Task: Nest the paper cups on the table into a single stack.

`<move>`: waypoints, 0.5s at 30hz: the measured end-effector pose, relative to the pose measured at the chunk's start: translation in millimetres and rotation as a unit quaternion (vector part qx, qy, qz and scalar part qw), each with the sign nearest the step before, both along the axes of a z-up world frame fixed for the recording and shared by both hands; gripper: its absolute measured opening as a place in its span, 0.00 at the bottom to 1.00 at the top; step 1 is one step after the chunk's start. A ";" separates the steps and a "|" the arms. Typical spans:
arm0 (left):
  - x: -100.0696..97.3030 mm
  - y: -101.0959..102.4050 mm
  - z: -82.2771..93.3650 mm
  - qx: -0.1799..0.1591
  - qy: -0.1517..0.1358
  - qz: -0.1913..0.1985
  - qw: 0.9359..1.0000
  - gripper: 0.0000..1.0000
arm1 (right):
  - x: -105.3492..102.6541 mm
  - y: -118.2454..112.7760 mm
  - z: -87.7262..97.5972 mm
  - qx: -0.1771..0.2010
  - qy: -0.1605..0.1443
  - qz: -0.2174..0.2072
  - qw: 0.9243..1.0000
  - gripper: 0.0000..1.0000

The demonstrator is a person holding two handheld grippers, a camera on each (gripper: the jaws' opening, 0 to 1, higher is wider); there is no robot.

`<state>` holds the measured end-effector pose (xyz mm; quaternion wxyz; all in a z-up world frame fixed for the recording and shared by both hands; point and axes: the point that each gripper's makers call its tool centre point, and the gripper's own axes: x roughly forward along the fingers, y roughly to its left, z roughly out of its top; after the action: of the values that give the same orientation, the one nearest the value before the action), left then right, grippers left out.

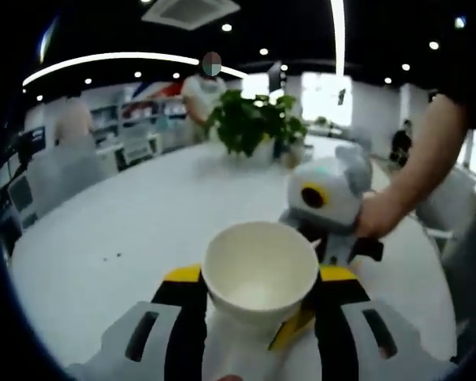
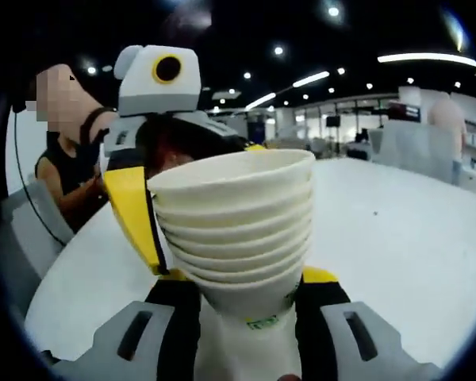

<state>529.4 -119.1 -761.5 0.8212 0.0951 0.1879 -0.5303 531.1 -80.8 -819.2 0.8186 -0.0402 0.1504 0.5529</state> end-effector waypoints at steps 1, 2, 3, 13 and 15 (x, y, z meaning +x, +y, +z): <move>1.3 0.1 -0.3 -0.002 0.005 0.006 1.000 0.52 | 0.1 0.0 -0.8 -0.001 0.001 -0.001 1.000 0.44; 1.5 0.0 -0.3 -0.002 0.005 0.008 1.000 0.52 | 0.5 -0.4 -1.2 -0.003 0.000 -0.001 1.000 0.44; 1.4 -0.3 -0.3 -0.003 0.005 0.009 1.000 0.52 | 0.6 -0.5 -1.0 -0.004 0.002 0.000 1.000 0.44; 3.2 1.4 -1.7 -0.003 0.017 0.028 0.999 0.63 | 0.9 -3.2 -1.5 -0.005 0.014 -0.002 1.000 0.45; 2.8 3.8 -0.2 -0.002 0.013 0.030 0.999 0.64 | 0.4 -4.5 -2.3 -0.006 0.016 -0.004 1.000 0.48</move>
<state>532.3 -115.3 -761.7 0.8344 0.0812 0.2007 -0.5069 531.5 -85.3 -821.6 0.8180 -0.0359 0.1666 0.5494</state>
